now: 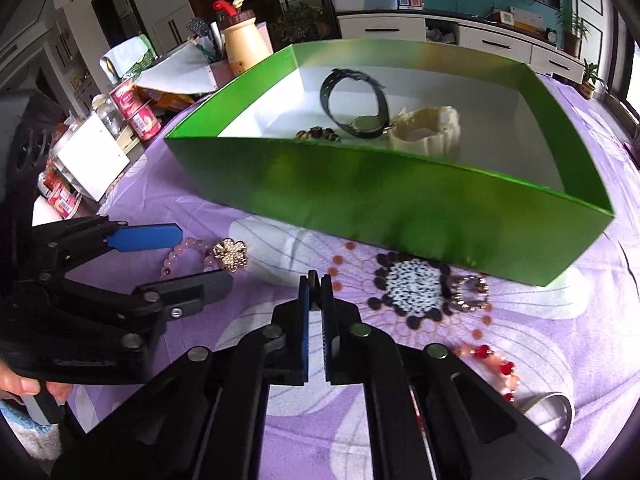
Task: Organize jewelry
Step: 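Move the left tool to the gold brooch and grasp it, then carry the gold brooch into the box and open the left tool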
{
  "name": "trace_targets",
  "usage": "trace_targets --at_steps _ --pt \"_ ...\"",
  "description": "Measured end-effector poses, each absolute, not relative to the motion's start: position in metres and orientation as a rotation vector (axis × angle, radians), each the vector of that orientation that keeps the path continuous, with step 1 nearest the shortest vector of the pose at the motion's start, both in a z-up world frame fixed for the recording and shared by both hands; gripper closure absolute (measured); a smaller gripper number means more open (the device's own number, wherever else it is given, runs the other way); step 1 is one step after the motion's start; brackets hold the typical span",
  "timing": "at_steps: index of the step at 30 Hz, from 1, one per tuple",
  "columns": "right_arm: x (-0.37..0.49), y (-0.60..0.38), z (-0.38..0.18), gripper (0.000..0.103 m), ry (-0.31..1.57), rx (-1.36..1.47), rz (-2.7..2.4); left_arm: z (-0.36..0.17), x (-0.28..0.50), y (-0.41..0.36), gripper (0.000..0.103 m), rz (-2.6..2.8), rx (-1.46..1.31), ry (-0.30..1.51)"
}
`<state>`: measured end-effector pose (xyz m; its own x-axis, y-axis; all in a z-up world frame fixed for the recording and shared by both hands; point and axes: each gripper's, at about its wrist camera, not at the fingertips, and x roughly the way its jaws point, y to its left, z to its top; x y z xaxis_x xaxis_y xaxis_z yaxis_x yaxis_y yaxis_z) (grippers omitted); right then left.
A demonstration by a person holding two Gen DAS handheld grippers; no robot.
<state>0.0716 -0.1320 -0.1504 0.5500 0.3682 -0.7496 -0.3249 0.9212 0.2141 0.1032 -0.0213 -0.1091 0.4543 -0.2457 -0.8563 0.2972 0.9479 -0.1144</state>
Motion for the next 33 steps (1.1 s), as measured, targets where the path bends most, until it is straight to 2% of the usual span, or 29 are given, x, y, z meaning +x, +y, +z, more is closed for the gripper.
trace_targets --at_steps 2,4,6,13,15,24,33 --pt "0.071 -0.138 -0.149 0.098 0.893 0.077 0.406 -0.110 0.106 -0.028 0.037 -0.346 0.072 1.044" --pt "0.069 -0.146 -0.149 0.098 0.891 0.101 0.398 -0.110 0.109 -0.033 0.043 -0.353 0.089 1.037" --pt "0.069 -0.151 -0.150 0.098 0.894 0.116 0.394 -0.111 0.112 -0.035 0.063 -0.370 0.086 1.044" --pt "0.069 -0.159 -0.152 0.098 0.895 0.140 0.393 -0.115 0.114 -0.041 0.068 -0.400 0.113 1.045" --pt "0.069 -0.160 -0.152 0.098 0.894 0.142 0.394 -0.115 0.115 -0.041 0.080 -0.401 0.113 1.042" --pt "0.068 -0.160 -0.148 0.098 0.888 0.143 0.396 -0.114 0.112 -0.035 0.080 -0.393 0.056 1.031" --pt "0.061 -0.160 -0.133 0.098 0.852 0.142 0.405 -0.080 0.095 -0.023 0.080 -0.413 -0.014 0.960"
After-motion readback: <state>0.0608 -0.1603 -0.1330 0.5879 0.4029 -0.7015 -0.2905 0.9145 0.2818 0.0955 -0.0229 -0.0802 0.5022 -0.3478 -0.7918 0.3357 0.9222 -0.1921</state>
